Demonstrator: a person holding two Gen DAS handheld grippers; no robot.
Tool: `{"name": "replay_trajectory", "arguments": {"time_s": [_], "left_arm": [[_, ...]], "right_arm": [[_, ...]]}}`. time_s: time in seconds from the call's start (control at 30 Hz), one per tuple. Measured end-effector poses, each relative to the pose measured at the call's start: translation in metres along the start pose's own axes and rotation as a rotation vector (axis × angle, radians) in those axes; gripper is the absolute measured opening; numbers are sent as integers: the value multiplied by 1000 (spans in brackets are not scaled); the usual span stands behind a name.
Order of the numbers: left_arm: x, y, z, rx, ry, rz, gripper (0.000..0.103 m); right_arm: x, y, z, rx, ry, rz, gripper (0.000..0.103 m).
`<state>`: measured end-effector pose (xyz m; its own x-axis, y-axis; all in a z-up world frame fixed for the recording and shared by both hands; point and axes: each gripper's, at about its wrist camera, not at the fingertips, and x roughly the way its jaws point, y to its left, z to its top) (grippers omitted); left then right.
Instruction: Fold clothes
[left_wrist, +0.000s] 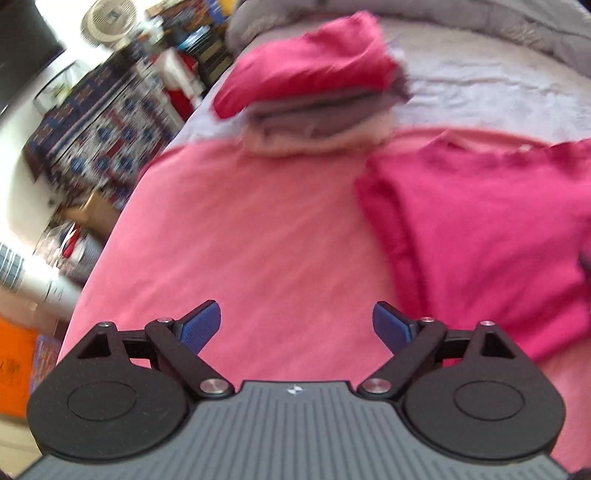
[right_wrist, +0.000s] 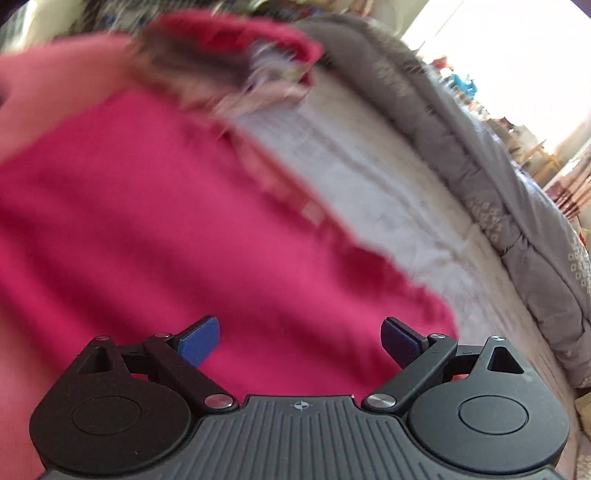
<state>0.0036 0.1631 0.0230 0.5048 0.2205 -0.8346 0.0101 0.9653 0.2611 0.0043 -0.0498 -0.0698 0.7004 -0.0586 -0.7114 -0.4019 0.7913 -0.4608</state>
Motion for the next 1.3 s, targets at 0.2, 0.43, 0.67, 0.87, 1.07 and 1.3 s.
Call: {"name": "replay_trajectory", "arguments": {"time_s": [0.2, 0.43, 0.67, 0.87, 1.07, 1.3], "left_arm": [[0, -58, 38, 99, -90, -134, 92], [6, -129, 43, 232, -72, -256, 92], [8, -183, 16, 488, -47, -346, 92], [25, -207, 7, 541, -29, -319, 94], [48, -205, 39, 470, -45, -338, 103], [90, -200, 102, 402, -105, -91, 99]], "right_arm": [[-47, 22, -33, -13, -29, -18, 95], [-49, 11, -33, 207, -28, -35, 97], [-46, 15, -52, 263, -60, -43, 98], [-43, 8, -68, 345, -116, -2, 98], [-44, 10, -73, 359, -146, 3, 100], [-41, 5, -79, 414, -145, 32, 103]]}}
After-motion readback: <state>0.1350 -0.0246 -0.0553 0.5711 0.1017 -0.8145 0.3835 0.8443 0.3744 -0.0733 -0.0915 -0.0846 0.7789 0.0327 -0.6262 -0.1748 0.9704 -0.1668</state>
